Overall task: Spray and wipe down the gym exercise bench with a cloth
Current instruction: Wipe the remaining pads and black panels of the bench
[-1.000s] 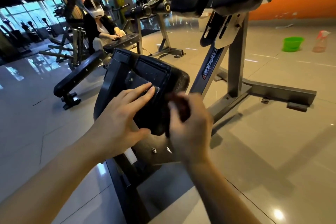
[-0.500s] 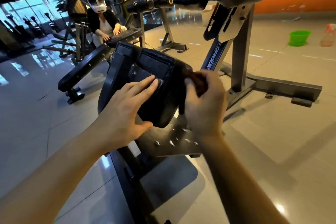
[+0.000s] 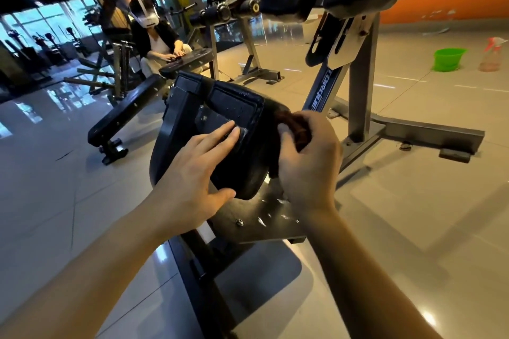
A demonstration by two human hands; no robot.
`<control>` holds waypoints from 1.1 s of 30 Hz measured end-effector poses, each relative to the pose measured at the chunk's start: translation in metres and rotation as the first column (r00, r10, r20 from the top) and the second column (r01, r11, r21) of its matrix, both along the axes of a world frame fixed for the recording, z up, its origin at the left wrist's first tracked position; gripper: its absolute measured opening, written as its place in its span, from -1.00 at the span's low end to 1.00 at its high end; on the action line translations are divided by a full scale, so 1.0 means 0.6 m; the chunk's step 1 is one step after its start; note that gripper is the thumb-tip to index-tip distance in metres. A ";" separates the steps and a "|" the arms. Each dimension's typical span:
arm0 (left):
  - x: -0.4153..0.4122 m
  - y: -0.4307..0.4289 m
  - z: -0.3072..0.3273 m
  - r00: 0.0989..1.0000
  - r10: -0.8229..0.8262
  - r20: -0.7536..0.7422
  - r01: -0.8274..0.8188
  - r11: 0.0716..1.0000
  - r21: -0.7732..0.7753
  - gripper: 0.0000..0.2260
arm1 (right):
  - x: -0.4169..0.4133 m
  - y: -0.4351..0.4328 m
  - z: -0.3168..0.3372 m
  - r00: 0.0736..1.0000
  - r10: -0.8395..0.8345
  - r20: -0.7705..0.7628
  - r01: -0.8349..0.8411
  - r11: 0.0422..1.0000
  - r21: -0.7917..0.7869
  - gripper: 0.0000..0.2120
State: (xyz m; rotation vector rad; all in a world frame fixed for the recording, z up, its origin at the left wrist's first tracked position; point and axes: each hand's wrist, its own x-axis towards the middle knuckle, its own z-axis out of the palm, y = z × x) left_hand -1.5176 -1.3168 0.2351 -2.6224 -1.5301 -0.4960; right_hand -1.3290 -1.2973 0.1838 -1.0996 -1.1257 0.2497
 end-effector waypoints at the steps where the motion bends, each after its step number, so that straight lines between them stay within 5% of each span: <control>1: 0.000 -0.001 0.000 1.000 -0.003 0.011 0.003 1.000 0.002 -0.04 | -0.010 -0.012 -0.012 1.000 0.024 0.010 -0.024 1.000 0.000 -0.78; 6: 0.001 -0.003 0.005 1.000 0.006 -0.014 -0.006 1.000 0.002 -0.03 | -0.079 -0.086 -0.096 0.989 0.109 0.102 -0.102 0.992 -0.076 -0.77; 11: 0.006 0.000 0.009 1.000 -0.007 0.001 0.007 1.000 -0.013 -0.11 | -0.009 -0.008 0.003 0.999 0.011 -0.045 -0.012 0.999 -0.032 -0.78; 20: -0.002 -0.002 0.000 0.999 -0.016 0.049 0.018 0.999 -0.041 -0.09 | -0.068 -0.077 -0.084 0.982 0.113 0.150 -0.114 0.993 0.001 -0.79; 26: 0.001 0.001 0.001 1.000 -0.010 0.027 0.011 0.999 -0.037 -0.13 | 0.013 0.009 0.024 0.997 -0.048 0.063 0.045 0.998 0.039 -0.78; 33: -0.002 -0.001 0.007 0.999 -0.018 0.035 0.020 0.998 -0.061 -0.10 | -0.059 -0.066 -0.066 0.985 0.061 0.159 -0.066 0.997 0.025 -0.78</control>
